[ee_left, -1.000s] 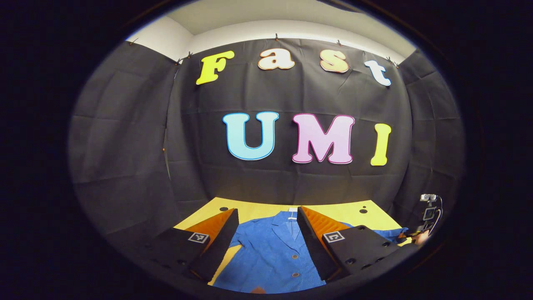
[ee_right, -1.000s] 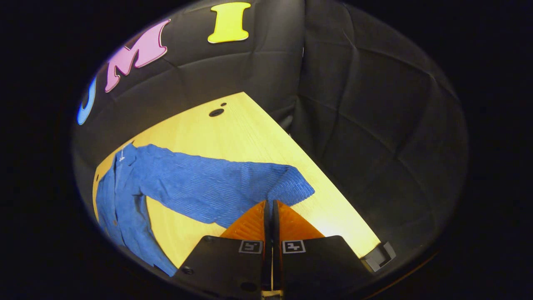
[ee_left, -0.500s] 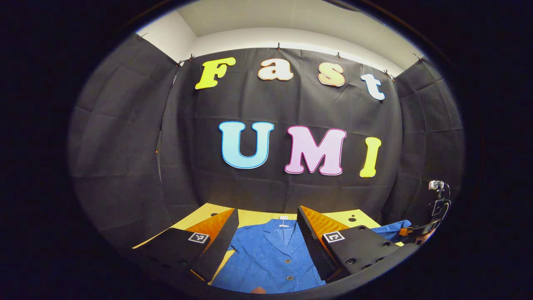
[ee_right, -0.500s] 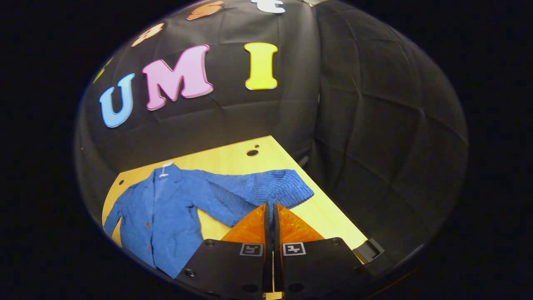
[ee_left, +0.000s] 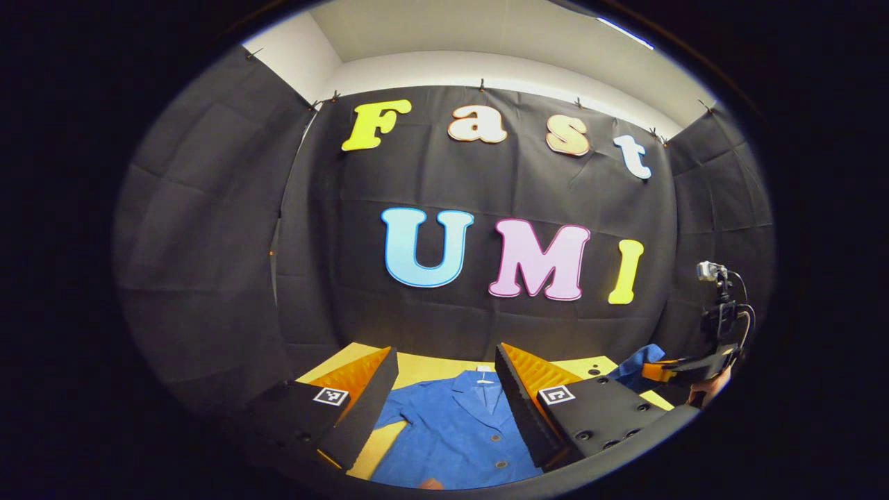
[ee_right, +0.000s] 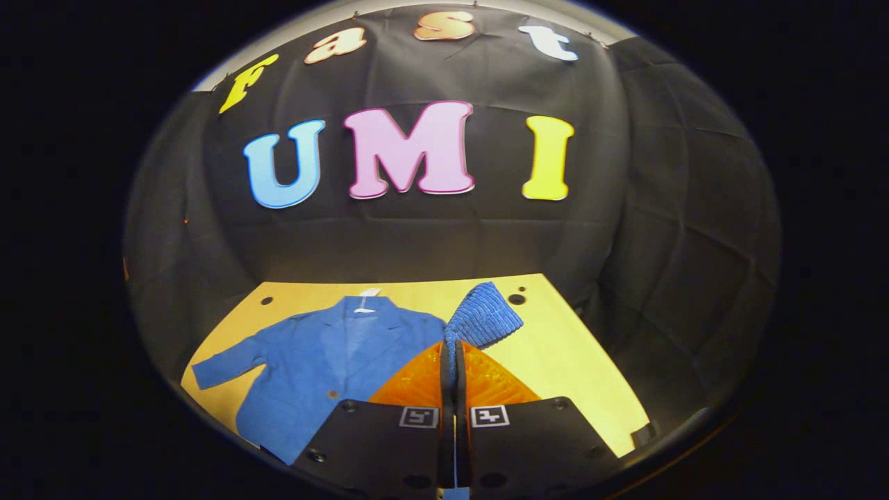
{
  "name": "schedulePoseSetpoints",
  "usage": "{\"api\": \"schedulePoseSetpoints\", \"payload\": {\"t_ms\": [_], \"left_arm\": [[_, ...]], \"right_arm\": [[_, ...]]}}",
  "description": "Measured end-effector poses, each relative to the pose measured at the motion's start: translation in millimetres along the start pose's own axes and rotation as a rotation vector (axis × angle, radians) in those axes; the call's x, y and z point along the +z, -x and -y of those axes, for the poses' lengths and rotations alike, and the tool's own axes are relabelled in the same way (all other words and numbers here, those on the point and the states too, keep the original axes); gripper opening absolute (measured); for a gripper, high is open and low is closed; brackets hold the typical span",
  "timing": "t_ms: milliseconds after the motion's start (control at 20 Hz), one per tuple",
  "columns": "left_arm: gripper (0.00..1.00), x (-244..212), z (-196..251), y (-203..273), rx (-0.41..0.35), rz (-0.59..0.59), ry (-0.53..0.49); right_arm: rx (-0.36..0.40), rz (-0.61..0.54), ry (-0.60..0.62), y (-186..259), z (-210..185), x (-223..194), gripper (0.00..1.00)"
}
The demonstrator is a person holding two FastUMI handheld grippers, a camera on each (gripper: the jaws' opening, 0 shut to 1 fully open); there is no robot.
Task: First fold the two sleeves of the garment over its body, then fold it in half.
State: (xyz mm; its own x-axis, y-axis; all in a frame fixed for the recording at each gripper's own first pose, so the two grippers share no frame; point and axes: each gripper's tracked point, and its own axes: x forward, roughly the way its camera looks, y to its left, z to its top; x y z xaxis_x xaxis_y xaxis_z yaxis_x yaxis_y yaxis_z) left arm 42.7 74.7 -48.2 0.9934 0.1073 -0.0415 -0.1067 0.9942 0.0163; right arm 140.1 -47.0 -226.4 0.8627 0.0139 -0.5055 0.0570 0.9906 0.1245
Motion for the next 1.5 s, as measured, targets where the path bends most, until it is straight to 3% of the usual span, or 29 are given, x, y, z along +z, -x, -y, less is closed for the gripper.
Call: {"api": "schedulePoseSetpoints", "payload": {"t_ms": [400, 550, 750, 950, 1000, 1200, 1350, 1500], "left_arm": [[0.82, -19, -76, 19, 0.189, -0.043, 0.036], [0.82, -26, -99, 33, 0.269, -0.056, 0.035], [0.82, -38, -128, 62, 0.399, -0.075, 0.017], [0.82, -50, -147, 97, 0.539, -0.130, 0.020], [0.82, -52, -150, 108, 0.572, -0.137, 0.018], [0.82, -59, -154, 140, 0.667, -0.162, 0.026], [0.82, -63, -150, 145, 0.675, -0.171, 0.044], [0.82, -49, -144, 138, 0.637, -0.122, 0.057]], "right_arm": [[0.194, -0.114, 0.043, -90, -150, 16, 0.02], [0.281, -0.152, 0.100, -129, -228, -3, 0.03], [0.367, -0.248, 0.222, -176, -308, -63, 0.03], [0.384, -0.377, 0.297, -210, -346, -129, 0.03], [0.381, -0.377, 0.310, -219, -351, -136, 0.00], [0.427, -0.401, 0.333, -227, -372, -156, 0.06], [0.498, -0.399, 0.320, -220, -392, -156, 0.17], [0.544, -0.375, 0.322, -209, -400, -145, 0.38]]}}
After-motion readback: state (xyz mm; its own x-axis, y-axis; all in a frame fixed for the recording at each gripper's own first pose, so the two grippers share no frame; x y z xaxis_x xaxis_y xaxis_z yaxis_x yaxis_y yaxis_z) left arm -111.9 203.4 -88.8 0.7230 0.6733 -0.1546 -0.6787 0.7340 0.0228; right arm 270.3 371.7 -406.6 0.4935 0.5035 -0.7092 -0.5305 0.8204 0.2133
